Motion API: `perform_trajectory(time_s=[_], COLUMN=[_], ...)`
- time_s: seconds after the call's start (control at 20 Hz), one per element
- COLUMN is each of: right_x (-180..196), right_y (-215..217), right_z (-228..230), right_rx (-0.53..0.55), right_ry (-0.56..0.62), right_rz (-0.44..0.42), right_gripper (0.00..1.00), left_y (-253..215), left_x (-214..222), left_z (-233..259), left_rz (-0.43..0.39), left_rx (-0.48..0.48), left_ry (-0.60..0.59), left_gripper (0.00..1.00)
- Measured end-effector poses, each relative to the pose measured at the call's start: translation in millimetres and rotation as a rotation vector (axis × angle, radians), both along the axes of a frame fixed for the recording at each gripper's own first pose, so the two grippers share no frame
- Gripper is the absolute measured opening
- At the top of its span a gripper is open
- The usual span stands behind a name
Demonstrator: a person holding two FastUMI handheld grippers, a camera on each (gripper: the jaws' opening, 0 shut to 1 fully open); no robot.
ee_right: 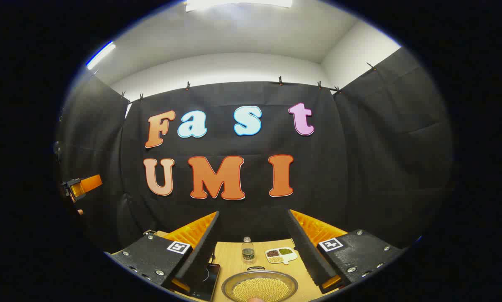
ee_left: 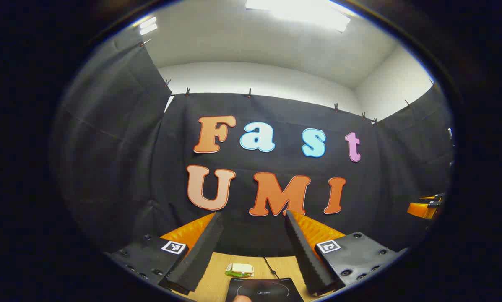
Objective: First push the handle of the pot to place it horizontally, then grasp the pot with both hands and set it on the induction cooktop.
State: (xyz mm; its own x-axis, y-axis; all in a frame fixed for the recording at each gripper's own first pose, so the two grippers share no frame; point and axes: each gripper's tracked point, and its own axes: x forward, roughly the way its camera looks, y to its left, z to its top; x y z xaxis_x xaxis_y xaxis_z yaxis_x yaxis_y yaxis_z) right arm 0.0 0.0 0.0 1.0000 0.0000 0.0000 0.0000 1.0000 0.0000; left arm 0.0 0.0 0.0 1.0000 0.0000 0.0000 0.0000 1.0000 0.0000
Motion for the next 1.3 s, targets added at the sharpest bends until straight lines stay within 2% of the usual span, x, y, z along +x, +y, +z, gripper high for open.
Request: perform_trajectory(time_s=[0.35,0.4,0.45,0.75,0.8,0.85,1.0,1.05,1.1,1.15,1.2,1.25,1.3], right_x=[-1,0,-1,-1,0,-1,0,0,1,1,2,1,1], right_y=[-18,-20,-21,-24,-25,-25,-28,-28,-29,-30,-30,-30,-30], right_z=[-4,-4,-4,-3,-4,-4,-7,-7,-7,-7,-8,-8,-8], right_rx=[-0.004,-0.003,-0.003,-0.016,-0.018,-0.019,-0.006,0.0,0.006,0.011,0.015,0.016,0.016], right_ry=[0.002,0.001,0.001,-0.001,-0.001,0.0,0.004,0.004,0.004,0.004,0.004,0.003,0.0], right_rz=[-0.02,-0.022,-0.022,-0.019,-0.016,-0.012,-0.009,-0.009,-0.008,-0.005,-0.003,0.001,0.004], right_gripper=[0.96,1.0,1.0,1.0,0.96,1.0,1.0,0.95,1.0,0.93,0.96,0.87,0.89], left_y=[-12,-11,-10,-18,-20,-21,-27,-29,-31,-32,-33,-33,-34], left_x=[7,9,10,11,11,11,9,9,8,8,8,9,8], left_z=[-17,-19,-20,-16,-15,-15,-14,-14,-14,-13,-13,-13,-12], left_rz=[-0.035,-0.028,-0.021,-0.022,-0.024,-0.025,-0.028,-0.032,-0.034,-0.037,-0.037,-0.037,-0.037], left_rx=[-0.01,-0.007,-0.005,-0.002,-0.001,0.003,0.01,0.011,0.013,0.016,0.018,0.02,0.022], left_ry=[0.051,0.058,0.064,0.059,0.057,0.056,0.052,0.051,0.05,0.05,0.049,0.049,0.049], left_gripper=[0.98,0.98,0.97,0.98,0.98,0.98,0.98,0.98,0.98,0.98,0.98,0.98,0.98])
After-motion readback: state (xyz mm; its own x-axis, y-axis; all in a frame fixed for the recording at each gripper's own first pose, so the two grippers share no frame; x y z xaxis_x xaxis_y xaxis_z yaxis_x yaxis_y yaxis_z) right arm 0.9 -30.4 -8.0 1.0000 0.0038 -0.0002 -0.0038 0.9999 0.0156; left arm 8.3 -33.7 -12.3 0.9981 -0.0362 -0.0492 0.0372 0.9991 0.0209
